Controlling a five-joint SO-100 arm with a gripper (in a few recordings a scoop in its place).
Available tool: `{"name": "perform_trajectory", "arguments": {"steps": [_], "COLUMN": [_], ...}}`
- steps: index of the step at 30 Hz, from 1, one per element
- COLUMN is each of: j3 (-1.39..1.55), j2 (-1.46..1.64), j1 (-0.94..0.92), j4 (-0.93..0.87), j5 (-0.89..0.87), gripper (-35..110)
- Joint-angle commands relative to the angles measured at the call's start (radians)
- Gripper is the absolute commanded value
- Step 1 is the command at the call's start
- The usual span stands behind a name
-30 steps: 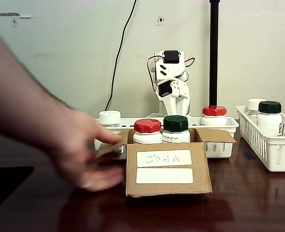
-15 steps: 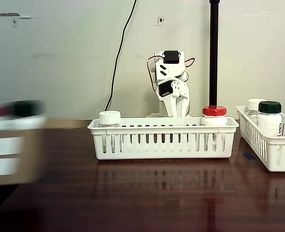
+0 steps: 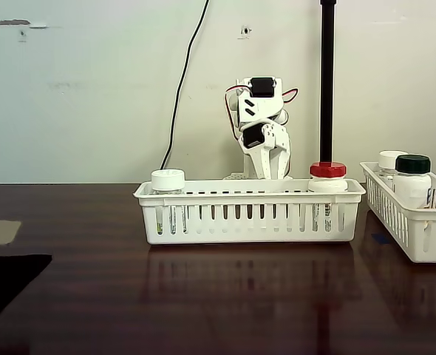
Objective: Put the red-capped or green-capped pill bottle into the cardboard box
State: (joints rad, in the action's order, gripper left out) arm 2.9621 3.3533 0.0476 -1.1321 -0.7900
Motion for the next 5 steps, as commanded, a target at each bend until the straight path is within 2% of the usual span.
{"name": "perform_trajectory", "arguments": {"steps": [1,5], "j3": [-0.002,-0.002], "j2": [0.081,0.081], "j1": [0.058,0.058], "j4": [-0.012,-0.012], "j5": [-0.005,-0.003], "gripper": [1,1]}}
